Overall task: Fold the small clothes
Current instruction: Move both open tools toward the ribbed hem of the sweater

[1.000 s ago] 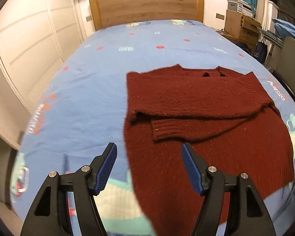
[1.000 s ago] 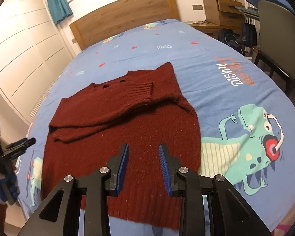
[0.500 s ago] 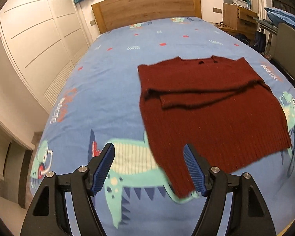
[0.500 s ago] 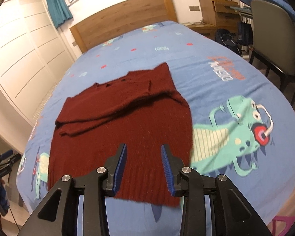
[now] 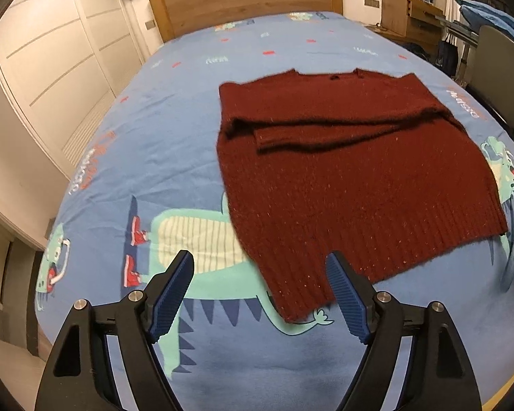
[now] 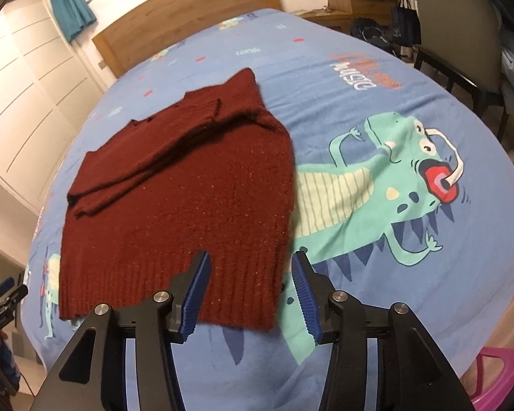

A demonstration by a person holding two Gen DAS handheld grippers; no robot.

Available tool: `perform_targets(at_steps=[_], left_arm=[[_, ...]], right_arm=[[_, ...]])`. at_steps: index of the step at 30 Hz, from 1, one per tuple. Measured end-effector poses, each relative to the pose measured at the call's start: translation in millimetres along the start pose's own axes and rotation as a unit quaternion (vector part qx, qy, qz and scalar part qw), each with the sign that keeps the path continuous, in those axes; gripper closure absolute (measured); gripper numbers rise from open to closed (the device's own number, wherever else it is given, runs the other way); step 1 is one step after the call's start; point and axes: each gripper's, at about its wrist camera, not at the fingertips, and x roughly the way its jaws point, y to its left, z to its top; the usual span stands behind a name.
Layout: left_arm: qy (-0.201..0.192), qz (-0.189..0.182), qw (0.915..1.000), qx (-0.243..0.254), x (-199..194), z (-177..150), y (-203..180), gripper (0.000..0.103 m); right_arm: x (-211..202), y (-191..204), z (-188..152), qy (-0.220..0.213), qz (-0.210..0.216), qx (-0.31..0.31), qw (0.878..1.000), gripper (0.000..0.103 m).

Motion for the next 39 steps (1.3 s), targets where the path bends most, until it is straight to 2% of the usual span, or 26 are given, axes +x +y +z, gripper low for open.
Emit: perform_targets(at_steps=[16,28,39], left_arm=[[0.067,-0.007,0.9976,-0.016,61.0,-16.7,3.5,0.028],[0.097,-0.028,0.9944,-0.033,82.2,-24.4,8.5,0.028],[0.115,-0.058,0.9904,-0.051,92.8,-27.0,25.8,0.024]], right_arm=[[59.1,-7.0,5.6,0.058,0.004,-0.005,0.998,0.041],[86.0,-7.7,4.4,0.090,0.005,-0.021,0.996,0.039],[96.4,-7.6,5.6,0.099,0.019,-0.024,0.995,0.036]])
